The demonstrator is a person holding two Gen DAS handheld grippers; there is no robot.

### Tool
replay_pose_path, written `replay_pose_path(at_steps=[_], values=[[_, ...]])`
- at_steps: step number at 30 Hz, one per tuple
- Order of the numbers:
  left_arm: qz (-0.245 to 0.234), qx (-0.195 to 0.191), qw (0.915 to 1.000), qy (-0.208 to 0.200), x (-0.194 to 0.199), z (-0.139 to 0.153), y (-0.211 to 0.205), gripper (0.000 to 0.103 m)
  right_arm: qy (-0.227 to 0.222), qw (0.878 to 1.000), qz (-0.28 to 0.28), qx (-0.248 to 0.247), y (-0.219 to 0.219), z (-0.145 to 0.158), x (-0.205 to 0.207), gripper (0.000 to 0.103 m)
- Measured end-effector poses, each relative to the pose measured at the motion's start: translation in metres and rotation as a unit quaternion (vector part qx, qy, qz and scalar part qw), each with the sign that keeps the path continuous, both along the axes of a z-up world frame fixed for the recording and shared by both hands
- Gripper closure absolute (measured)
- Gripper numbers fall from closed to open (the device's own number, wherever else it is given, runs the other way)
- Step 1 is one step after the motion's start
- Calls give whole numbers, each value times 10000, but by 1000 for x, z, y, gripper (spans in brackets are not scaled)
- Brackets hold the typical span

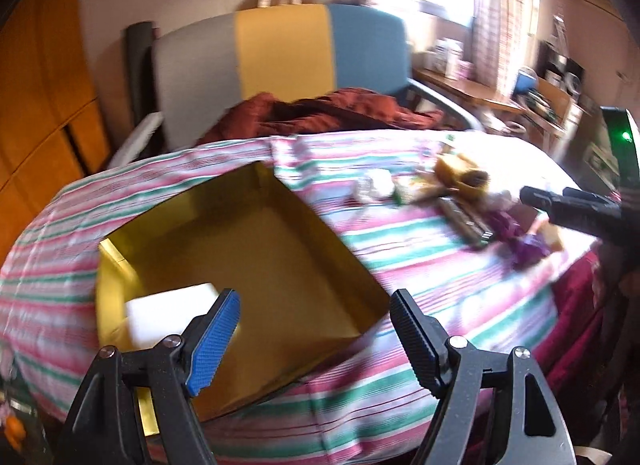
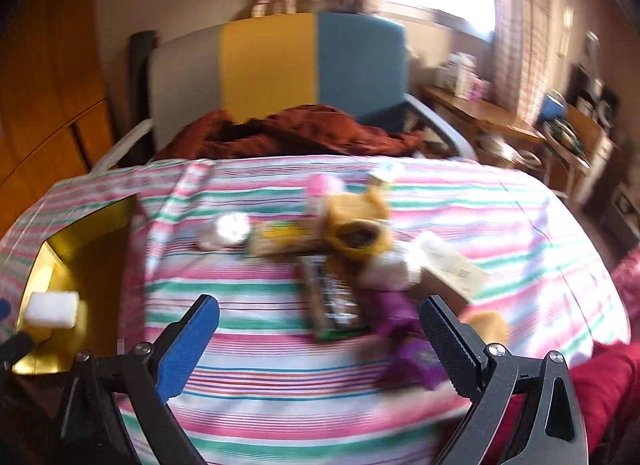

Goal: Organize objects
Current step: 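Withdraw both tools from the tray back toward the table items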

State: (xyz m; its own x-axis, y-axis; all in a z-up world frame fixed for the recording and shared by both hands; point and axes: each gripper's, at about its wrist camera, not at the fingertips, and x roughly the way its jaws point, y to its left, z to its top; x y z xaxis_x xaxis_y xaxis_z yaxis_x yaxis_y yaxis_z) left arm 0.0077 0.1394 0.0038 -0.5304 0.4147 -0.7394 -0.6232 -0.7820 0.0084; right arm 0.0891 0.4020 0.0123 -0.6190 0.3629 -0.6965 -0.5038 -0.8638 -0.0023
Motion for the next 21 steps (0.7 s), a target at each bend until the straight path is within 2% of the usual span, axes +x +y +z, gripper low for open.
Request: replay_pose_path(at_steps=[6,12,18,21], values=[[-661,-50,9978,-78,7,-1,51,25,-1,9976,-684,-53,53,4,34,2],[-996,-116,9944,-326,3,-9,98,25,249,9909,-1289,-296,95,6,60,2],[-1108,-381,9916,-550,-8,-30,150,25,430,9842,-1462,-901,110,-13,70,1],[-1095,-470,9898,-777,-19,-45,175,25,670,9844,-1412,-805,107,-7,72,1]])
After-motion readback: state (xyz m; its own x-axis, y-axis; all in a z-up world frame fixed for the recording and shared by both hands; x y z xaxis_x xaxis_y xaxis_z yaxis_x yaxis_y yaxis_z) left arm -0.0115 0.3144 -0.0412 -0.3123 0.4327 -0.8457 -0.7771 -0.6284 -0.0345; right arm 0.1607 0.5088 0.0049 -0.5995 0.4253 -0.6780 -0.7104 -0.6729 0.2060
